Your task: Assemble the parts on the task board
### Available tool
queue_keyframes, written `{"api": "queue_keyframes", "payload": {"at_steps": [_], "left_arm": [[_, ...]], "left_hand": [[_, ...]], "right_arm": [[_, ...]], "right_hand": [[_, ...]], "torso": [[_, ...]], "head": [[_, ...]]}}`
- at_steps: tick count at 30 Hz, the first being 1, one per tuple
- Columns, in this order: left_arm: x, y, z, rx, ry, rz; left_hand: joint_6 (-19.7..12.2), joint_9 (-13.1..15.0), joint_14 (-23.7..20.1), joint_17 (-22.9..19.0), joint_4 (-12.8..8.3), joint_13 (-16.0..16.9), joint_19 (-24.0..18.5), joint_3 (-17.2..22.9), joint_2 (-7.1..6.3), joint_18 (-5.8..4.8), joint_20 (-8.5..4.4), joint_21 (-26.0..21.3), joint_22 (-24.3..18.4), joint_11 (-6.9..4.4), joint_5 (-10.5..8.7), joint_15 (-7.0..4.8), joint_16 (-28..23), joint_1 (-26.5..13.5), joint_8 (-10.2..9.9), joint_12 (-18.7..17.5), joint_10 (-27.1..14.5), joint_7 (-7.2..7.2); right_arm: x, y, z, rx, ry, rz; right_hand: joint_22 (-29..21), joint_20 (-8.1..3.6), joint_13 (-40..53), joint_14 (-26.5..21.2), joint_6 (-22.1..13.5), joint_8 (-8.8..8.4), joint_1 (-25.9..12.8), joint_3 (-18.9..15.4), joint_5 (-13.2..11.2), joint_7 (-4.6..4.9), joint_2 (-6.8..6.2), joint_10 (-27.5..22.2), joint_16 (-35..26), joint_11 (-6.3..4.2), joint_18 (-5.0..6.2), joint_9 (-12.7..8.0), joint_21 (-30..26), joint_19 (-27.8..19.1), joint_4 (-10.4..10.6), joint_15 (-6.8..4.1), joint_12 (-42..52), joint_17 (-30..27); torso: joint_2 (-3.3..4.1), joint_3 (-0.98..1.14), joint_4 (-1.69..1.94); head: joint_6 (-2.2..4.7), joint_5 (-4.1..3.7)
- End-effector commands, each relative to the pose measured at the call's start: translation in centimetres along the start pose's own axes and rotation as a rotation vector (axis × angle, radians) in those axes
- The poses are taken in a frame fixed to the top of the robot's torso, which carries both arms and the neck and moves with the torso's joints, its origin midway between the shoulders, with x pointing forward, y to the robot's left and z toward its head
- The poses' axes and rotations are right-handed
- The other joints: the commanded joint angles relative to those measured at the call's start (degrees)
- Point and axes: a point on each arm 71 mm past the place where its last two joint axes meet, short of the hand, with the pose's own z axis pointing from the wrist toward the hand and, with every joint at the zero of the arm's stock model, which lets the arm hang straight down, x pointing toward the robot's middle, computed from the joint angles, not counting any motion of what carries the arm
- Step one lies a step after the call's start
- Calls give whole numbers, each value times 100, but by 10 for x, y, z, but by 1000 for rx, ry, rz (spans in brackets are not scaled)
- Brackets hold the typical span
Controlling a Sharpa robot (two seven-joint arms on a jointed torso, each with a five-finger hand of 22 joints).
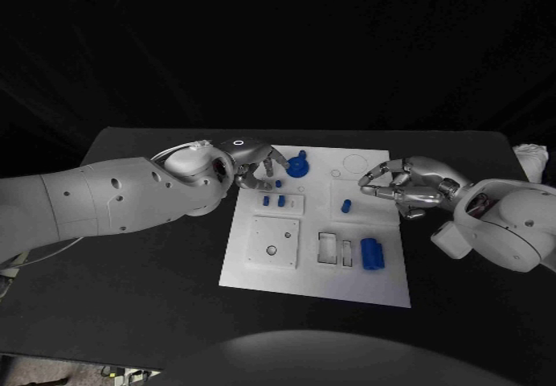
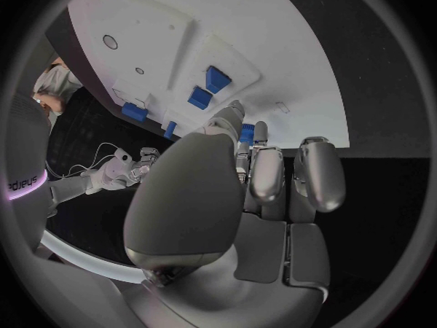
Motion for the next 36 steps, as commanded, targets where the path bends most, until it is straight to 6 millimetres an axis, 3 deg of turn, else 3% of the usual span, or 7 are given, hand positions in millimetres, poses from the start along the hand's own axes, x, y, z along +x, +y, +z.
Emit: {"api": "queue_keyframes", "payload": {"at_steps": [1,3,6,11,21,28,36], "left_arm": [[-14,5,-8,0,-111,-5],[-23,11,-14,-23,-125,-11],[-36,18,-21,-41,-137,-33],[-61,27,-32,-38,-76,-115],[-87,33,-54,37,-41,-392],[-84,32,-54,86,-114,-687],[-65,19,-54,133,-102,-832]], "left_hand": [[290,58,17,-20,-21,14,14,-13,19,83,18,20,1011,19,75,0,20,104,148,42,-51,128],[460,84,12,-50,-28,18,17,51,42,83,18,13,1011,33,123,5,8,182,226,49,-78,281],[514,87,10,-64,-13,19,17,66,40,84,23,5,1009,44,84,12,3,162,244,48,-109,302],[585,66,-251,-437,-43,-32,-216,150,49,172,69,-520,878,114,9,79,-297,285,237,-116,-822,333],[744,0,-1681,-2482,0,304,-575,-291,83,258,192,-1115,768,122,-181,171,-1927,-15,196,659,-1708,311],[806,-32,-1364,-2371,0,381,-353,-521,233,193,222,-681,874,239,350,223,-1618,39,169,1013,-1943,478],[847,-50,-1251,-2295,-8,326,-278,-588,288,172,239,-534,901,296,566,246,-1437,233,155,1123,-2084,560]], "right_arm": [[-4,1,-1,-28,-36,-30],[-10,4,-3,-31,-61,-49],[-22,11,-4,-33,-93,-105],[-45,26,-4,-23,-128,-282],[-72,47,18,14,-189,-913],[-66,35,35,67,-167,-1026],[-60,20,47,94,-153,-1071]], "right_hand": [[816,-51,-823,501,283,-245,130,92,33,-31,-16,-1221,-82,-49,92,-188,-273,-155,-31,-59,-1502,1404],[793,-71,-2662,247,450,-438,185,184,34,-28,-157,-2599,-414,-32,93,-311,-328,-127,-20,-80,-3541,1077],[854,-52,-3559,220,598,-723,252,340,-19,-11,-342,-2816,-523,29,50,-465,-192,54,36,-16,-4707,956],[878,217,-4535,-29,692,-1092,405,495,258,-187,-593,-3616,-970,493,-1,-631,-184,103,-38,314,-6019,463],[1060,77,-5283,105,1114,-1488,568,750,49,-440,-920,-3303,-752,340,-52,-672,189,388,-346,74,-6524,576],[1056,65,-5405,94,1184,-1623,455,671,-200,-408,-1000,-3349,-752,339,-50,-666,162,377,-321,67,-6620,546],[1022,38,-5485,31,1245,-1814,365,610,274,-452,-1037,-3618,-786,296,-25,-641,39,293,-368,40,-6711,468]], "torso": [[-14,-10,-9],[-11,-6,2],[-23,-19,9],[-61,-69,12],[-167,-150,85],[-220,-212,104],[-257,-241,111]], "head": [[0,-19],[0,-37],[0,-92],[0,-199],[0,-616],[0,-923],[0,-1020]]}}
